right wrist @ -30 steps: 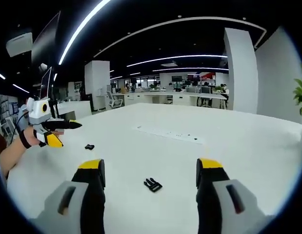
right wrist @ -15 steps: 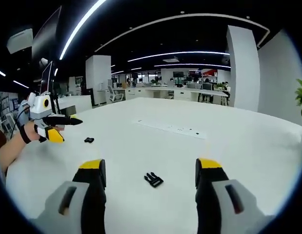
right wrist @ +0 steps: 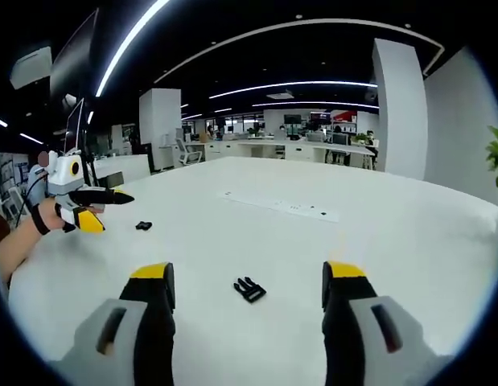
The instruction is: Snap the two parts of the plastic buckle together until the buckle closes and remains connected.
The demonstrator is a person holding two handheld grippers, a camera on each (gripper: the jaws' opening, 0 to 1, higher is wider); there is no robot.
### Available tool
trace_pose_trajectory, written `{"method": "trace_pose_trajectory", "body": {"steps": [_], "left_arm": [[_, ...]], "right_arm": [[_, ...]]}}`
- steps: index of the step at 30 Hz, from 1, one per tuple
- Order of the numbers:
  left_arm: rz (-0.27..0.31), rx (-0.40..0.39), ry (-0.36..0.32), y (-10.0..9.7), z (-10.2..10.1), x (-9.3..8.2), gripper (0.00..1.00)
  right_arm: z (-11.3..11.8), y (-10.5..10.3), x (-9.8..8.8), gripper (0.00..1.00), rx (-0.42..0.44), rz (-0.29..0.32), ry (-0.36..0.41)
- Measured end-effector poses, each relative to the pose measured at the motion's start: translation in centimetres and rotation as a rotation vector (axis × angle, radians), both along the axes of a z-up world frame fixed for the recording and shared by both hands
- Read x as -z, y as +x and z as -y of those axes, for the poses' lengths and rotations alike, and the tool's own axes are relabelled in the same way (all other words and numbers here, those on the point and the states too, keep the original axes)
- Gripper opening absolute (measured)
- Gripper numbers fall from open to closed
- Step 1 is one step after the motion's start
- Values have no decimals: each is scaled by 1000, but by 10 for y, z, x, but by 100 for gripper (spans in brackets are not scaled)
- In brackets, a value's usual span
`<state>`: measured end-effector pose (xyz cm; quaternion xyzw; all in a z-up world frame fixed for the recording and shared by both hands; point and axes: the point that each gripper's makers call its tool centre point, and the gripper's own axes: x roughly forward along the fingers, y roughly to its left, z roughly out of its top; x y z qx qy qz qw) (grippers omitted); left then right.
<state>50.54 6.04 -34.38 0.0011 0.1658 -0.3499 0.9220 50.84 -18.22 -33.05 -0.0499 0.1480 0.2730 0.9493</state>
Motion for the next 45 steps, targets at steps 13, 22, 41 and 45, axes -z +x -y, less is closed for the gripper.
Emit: {"method": "trace_pose_trajectory", "body": {"steps": [13, 22, 41, 45], "left_arm": [[-17, -7, -3, -11, 2, 7, 87], [-30, -4, 19, -7, 0, 13, 87], [-31, 1, 72, -7, 1, 23, 86], [-37, 3, 64, -7, 2, 23, 86]], "right_arm": [[7, 3, 16, 74, 5, -34, -23], [5, 2, 19, 74, -5, -44, -37], [4, 1, 27, 74, -13, -59, -75], [3, 1, 28, 74, -16, -62, -76]]}}
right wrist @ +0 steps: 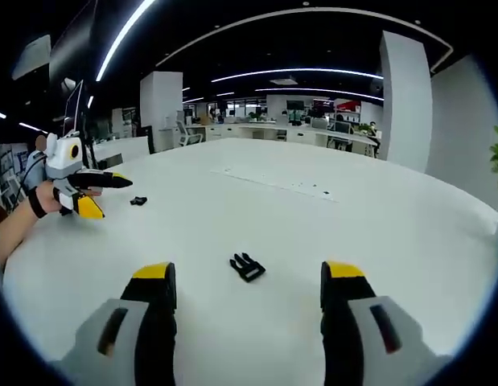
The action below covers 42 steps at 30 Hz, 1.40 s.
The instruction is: Snap the two parts of the plastic buckle together until the buckle closes and remains connected.
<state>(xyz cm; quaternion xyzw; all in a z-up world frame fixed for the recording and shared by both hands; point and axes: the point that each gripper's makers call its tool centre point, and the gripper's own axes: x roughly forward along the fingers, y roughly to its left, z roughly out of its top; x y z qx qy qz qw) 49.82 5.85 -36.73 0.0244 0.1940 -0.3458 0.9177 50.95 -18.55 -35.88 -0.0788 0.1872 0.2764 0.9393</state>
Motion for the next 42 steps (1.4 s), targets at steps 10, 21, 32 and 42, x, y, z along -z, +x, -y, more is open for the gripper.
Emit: {"method": "trace_pose_trajectory", "body": {"steps": [10, 21, 32, 42], "left_arm": [[-8, 5, 42, -4, 3, 8, 86], [-22, 10, 55, -5, 3, 13, 86], [-34, 20, 73, -6, 5, 16, 84], [-35, 20, 74, -4, 3, 16, 84]], "right_arm": [[2, 0, 8, 74, 2, -17, -26], [2, -2, 9, 74, -5, -23, -32], [1, -5, 14, 74, -11, -35, -38], [-2, -9, 14, 74, -17, -32, -20]]}}
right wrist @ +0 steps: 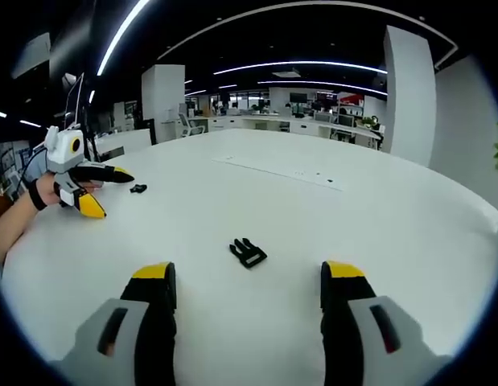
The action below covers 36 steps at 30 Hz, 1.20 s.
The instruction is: Snap the two parts of the plastic buckle together until the buckle closes and remains connected.
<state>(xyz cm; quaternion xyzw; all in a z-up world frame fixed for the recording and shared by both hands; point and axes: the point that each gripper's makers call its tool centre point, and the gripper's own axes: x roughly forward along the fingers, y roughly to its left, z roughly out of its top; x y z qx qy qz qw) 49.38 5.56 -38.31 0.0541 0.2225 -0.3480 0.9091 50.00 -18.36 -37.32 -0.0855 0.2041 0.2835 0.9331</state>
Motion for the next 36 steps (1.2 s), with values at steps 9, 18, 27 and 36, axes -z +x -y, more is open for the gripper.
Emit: {"method": "trace_pose_trajectory", "body": {"steps": [9, 18, 27, 36], "left_arm": [[0, -3, 0, 2, -2, 0, 83], [0, 0, 1, 5, -3, -1, 83], [4, 1, -2, 8, -3, -1, 82], [6, 6, -3, 8, -3, -1, 81]], "right_arm": [[-1, -2, 0, 74, -2, 0, 1], [-3, -4, 1, 74, -5, 4, 5], [-6, -5, 1, 74, -14, 13, 11], [-11, -7, 3, 74, -16, 17, 14]]}}
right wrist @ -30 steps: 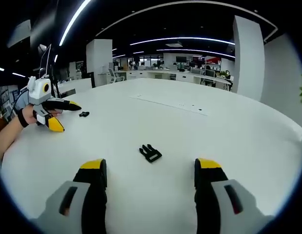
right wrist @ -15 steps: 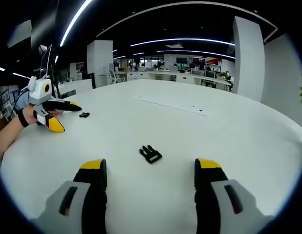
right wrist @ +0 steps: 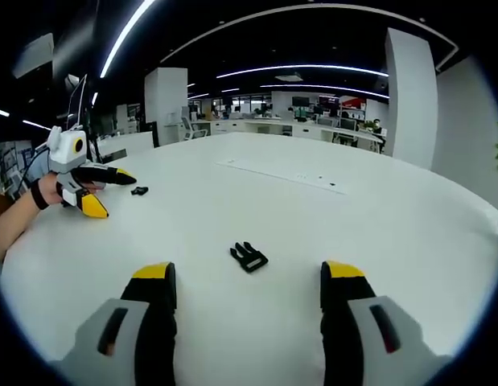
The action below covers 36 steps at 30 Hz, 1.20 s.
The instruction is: Snap the two parts of the plastic buckle together until the buckle closes and remains connected.
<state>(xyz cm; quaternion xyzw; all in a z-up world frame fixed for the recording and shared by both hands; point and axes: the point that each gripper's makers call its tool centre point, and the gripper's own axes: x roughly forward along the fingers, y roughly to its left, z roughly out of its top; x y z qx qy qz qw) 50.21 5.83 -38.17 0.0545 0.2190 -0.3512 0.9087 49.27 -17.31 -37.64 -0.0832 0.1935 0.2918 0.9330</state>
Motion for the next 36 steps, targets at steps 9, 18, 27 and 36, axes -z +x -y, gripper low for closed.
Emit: {"method": "trace_pose_trajectory", "body": {"steps": [9, 18, 27, 36], "left_arm": [[2, 0, -1, -1, 1, 0, 80], [4, -2, -3, -1, 3, 1, 80], [11, -3, -10, 5, 7, 1, 80], [21, -3, -20, 10, 9, -1, 80]], "right_arm": [[-6, -1, 2, 74, -2, 7, 9], [-7, 0, 2, 74, -4, 13, 10], [-8, 4, 2, 73, -8, 23, 16], [-9, 7, 2, 72, -12, 31, 24]]}}
